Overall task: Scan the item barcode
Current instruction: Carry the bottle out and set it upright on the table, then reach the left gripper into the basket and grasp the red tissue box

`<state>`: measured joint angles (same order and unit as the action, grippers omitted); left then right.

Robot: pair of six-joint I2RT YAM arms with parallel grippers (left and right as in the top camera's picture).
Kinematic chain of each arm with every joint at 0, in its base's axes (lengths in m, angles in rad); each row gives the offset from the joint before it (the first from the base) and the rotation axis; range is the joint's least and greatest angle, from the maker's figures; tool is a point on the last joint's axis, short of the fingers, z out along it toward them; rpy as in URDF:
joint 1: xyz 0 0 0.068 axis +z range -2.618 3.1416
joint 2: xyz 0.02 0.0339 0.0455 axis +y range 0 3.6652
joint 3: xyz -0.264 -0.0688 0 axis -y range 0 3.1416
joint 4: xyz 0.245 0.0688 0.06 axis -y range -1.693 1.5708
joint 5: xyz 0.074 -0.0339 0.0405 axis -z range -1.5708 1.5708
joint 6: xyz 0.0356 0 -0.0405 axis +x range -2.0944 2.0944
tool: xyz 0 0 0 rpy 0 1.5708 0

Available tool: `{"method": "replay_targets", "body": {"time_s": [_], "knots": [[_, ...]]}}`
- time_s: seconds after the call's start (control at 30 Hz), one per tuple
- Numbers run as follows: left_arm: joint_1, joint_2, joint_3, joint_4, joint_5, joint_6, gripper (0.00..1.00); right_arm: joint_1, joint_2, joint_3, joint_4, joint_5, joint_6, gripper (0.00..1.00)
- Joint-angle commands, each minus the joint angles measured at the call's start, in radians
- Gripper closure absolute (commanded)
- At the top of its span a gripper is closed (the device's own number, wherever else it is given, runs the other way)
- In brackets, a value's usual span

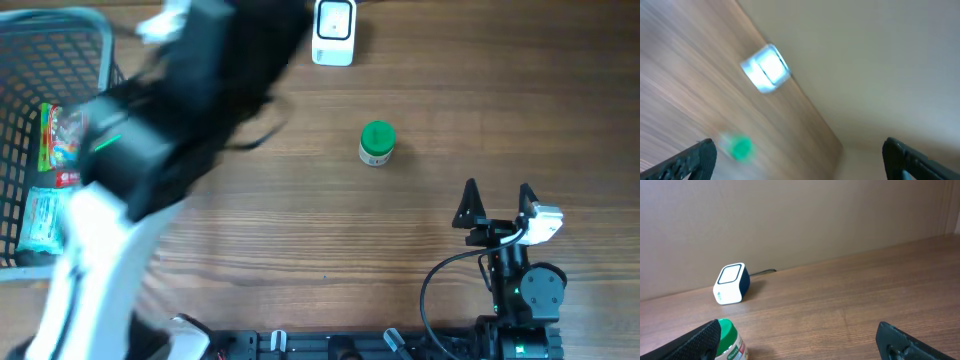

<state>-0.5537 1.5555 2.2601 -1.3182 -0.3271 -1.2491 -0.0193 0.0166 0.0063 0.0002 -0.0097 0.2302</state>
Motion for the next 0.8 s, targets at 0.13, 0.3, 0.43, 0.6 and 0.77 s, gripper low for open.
{"method": "replay_targets", "body": {"time_s": [0.13, 0.3, 0.43, 0.6, 0.77], "knots": [[0.568, -0.148, -0.009, -0.312, -0.349, 0.154, 0.00, 0.005, -0.003, -0.001, 0.006, 0.010, 0.009, 0.00], [0.916, -0.079, -0.091, -0.325, -0.151, 0.155, 0.00, 0.005, -0.003, -0.001, 0.006, 0.010, 0.008, 0.00], [1.086, 0.020, -0.260, -0.240, 0.095, 0.225, 0.00, 0.005, -0.003, -0.001, 0.006, 0.010, 0.008, 0.00], [1.119, 0.125, -0.565, -0.026, 0.212, 0.277, 0.00, 0.005, -0.003, -0.001, 0.006, 0.010, 0.009, 0.00], [1.117, 0.160, -0.833, 0.196, 0.330, 0.277, 0.00, 0.005, -0.003, -0.001, 0.006, 0.010, 0.008, 0.00]]}}
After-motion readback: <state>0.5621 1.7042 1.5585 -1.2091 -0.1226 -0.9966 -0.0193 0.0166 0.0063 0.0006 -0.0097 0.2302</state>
